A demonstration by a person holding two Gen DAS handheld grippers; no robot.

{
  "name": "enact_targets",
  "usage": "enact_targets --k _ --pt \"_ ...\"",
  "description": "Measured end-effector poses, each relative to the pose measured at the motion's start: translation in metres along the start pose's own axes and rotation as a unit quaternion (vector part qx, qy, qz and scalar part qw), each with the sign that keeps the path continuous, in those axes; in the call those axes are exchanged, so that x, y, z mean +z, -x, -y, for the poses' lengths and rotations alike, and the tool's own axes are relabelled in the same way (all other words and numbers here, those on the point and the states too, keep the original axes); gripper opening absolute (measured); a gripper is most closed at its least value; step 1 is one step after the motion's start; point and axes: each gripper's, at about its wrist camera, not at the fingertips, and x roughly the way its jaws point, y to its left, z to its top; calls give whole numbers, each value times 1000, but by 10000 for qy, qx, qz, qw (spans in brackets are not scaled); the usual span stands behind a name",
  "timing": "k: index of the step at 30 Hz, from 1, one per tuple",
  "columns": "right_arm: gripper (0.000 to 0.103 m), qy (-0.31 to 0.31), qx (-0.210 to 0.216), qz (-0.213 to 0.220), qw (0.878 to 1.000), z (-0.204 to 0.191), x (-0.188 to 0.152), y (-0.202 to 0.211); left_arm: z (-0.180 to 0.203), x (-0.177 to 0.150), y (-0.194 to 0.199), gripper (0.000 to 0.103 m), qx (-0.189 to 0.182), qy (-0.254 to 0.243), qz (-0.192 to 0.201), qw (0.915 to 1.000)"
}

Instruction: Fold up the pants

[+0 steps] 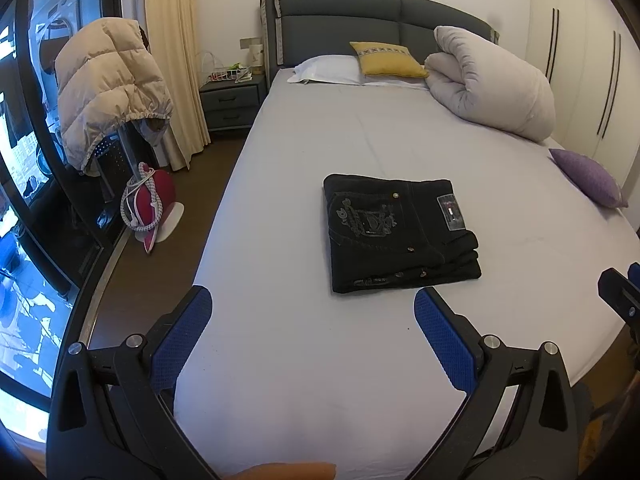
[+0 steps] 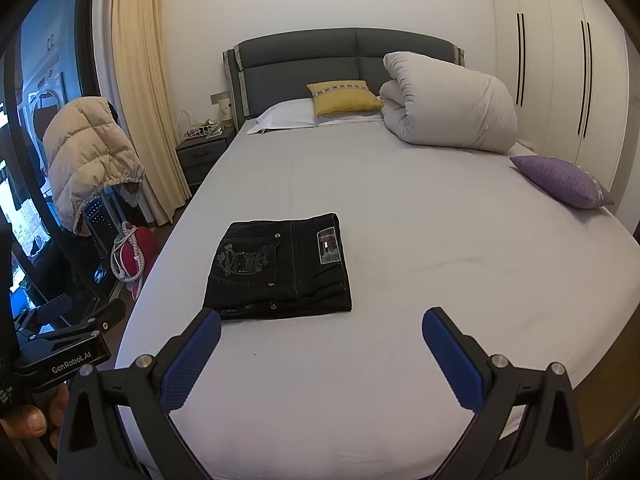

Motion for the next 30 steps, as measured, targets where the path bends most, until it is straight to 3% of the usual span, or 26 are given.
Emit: enact_targets --k 30 --pt "103 15 47 -181 9998 5 -7 -9 -2 -9 -6 103 6 -19 -112 9999"
